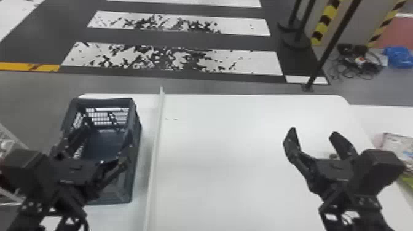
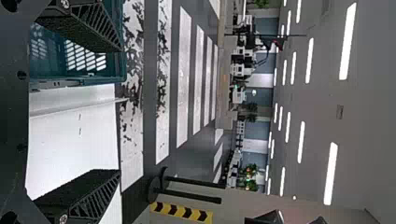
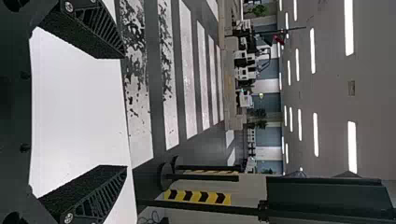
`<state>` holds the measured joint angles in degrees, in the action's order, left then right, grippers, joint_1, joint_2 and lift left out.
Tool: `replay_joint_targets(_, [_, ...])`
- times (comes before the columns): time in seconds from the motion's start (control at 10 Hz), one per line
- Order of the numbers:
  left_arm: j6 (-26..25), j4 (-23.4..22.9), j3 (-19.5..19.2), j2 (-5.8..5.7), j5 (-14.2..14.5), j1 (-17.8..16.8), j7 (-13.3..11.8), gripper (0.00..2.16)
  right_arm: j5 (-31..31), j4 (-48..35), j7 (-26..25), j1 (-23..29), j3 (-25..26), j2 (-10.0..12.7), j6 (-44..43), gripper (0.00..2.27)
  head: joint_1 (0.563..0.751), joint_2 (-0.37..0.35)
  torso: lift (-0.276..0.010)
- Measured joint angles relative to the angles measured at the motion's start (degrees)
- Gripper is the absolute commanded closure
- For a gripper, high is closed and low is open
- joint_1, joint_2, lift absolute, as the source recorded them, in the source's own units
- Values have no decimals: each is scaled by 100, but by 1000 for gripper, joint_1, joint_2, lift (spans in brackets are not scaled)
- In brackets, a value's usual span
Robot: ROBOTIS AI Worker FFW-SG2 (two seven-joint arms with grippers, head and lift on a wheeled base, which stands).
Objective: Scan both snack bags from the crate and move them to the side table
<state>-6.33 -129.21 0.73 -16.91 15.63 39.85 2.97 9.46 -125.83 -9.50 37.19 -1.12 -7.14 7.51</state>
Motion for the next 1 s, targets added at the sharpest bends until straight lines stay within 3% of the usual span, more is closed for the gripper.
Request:
replay_joint_targets(0.2, [925,13,134,-74,-137,426,169,66,-141,136,-278,701,-289,-181,-1693,83,695,-34,-29])
replay_joint_targets(0.4, [1428,-6,241,-117,-181,721,250,66,-310,193,-467,1286,-532,-370,-2997,83,695,-26,-29])
replay_joint_targets(0.6, [1610,-11,417,-127,-288,905,364,66,-321,158,-484,1627,-667,-425,-3120,76,695,-29,-29])
replay_joint_targets(0.8, [1778,-13,480,-184,-378,1180,433,70,-342,104,-526,1864,-806,-465,-2627,76,695,-17,-29])
replay_joint_targets(1.0, [1742,17,435,-220,-381,1453,334,70,-347,60,-545,2087,-829,-508,-2207,73,695,-5,-29])
